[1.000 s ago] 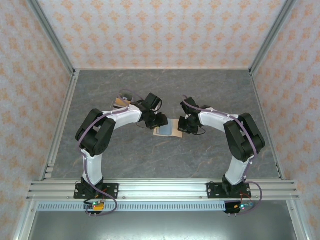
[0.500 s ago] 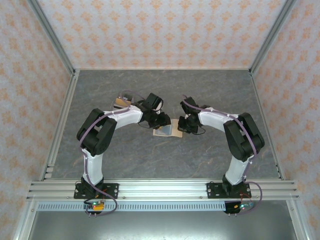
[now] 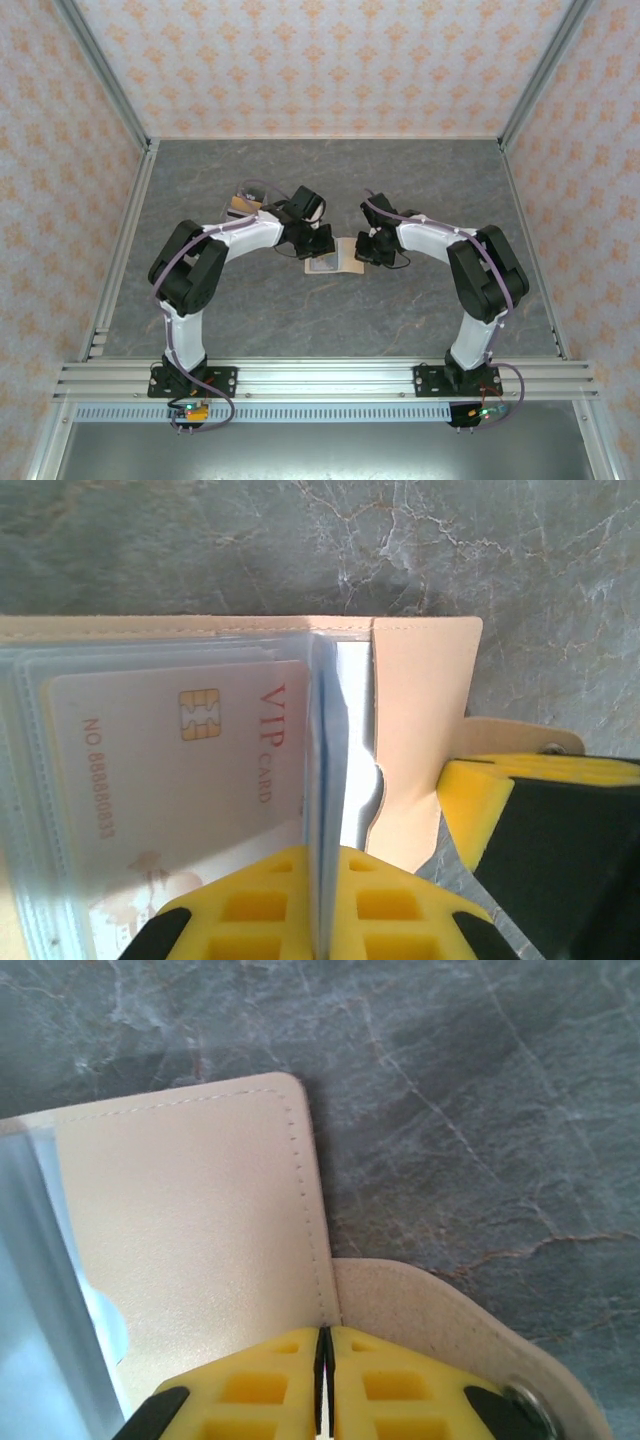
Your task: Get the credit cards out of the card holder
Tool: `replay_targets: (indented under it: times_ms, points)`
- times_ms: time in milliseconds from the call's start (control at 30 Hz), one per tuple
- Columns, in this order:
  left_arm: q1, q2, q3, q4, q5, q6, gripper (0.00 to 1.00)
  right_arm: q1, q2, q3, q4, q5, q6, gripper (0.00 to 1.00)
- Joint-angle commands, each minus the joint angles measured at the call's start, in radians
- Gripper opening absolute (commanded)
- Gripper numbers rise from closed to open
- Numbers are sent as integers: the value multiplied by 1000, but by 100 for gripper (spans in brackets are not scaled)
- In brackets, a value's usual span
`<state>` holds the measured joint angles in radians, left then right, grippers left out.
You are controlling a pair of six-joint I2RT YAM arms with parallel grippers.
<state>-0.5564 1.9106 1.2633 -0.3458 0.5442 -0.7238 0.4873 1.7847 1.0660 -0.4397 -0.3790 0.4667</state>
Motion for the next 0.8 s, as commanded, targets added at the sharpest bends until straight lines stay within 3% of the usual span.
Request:
replay_targets:
  times_ms: [0, 233, 333, 467, 767]
  points:
    - [-2, -90, -19, -112, -92, 56, 3, -5, -50, -19, 37, -57, -19, 13]
    - [-4, -124, -38, -177, -132, 87, 4, -5, -91, -40, 59, -124, -10, 18]
    - [-7, -105, -26, -151, -98, 79, 15, -5, -100, -46, 67, -128, -5, 19]
    - [-9, -89, -29, -29, 36, 29, 31, -6, -125, -61, 80, -121, 4, 18]
    - [-14, -38, -12, 34, 90, 1, 27, -7, -205, -98, 89, -93, 3, 18]
